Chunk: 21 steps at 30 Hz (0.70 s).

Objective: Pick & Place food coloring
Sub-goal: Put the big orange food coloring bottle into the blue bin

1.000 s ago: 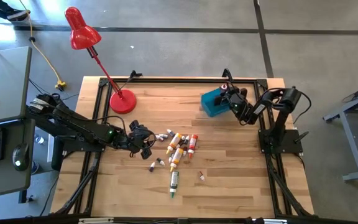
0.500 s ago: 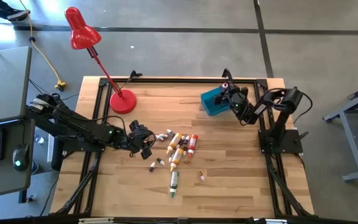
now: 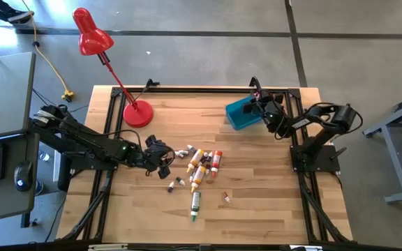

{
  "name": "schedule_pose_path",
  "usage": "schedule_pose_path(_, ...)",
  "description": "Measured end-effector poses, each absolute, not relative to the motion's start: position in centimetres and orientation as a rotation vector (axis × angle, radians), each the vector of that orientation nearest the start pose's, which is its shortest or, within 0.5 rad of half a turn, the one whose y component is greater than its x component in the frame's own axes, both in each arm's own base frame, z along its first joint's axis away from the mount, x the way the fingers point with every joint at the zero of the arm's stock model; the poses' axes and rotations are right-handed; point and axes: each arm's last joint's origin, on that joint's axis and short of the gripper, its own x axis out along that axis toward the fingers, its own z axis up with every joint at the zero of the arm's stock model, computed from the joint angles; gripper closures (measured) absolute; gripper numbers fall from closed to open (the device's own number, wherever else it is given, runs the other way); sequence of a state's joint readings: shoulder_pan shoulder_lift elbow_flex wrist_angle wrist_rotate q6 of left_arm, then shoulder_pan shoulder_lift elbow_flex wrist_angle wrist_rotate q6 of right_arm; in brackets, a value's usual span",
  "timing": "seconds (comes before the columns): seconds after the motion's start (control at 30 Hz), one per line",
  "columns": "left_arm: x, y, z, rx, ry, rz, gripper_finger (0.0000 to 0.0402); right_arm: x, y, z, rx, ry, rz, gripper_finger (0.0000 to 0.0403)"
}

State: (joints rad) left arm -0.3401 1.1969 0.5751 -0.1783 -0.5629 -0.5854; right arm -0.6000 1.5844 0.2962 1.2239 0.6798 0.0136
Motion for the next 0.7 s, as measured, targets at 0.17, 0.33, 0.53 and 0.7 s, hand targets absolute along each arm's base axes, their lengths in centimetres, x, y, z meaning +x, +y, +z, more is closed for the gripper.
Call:
schedule_pose_path(0.17,21.5,-6.0,18.9,-0.210,0.624,0.408,0.0223,19.1,-13.7,17.0,-0.006,-0.061,-1.145,0.0226)
schedule_pose_path(0.33,21.5,-6.0,18.9,-0.212,0.628,0.400,0.0223,20.5,-10.5,18.8,-0.098,0.009,-0.748,0.0238)
schedule_pose_path(0.53,21.5,-6.0,18.9,-0.221,0.625,0.400,0.0223,23.8,-4.7,19.6,-0.050,0.315,-0.186,0.0241)
schedule_pose_path(0.7,21.5,-6.0,19.0,-0.242,0.618,0.410,0.0223,26.3,0.5,20.9,-0.140,0.501,0.085,0.0236)
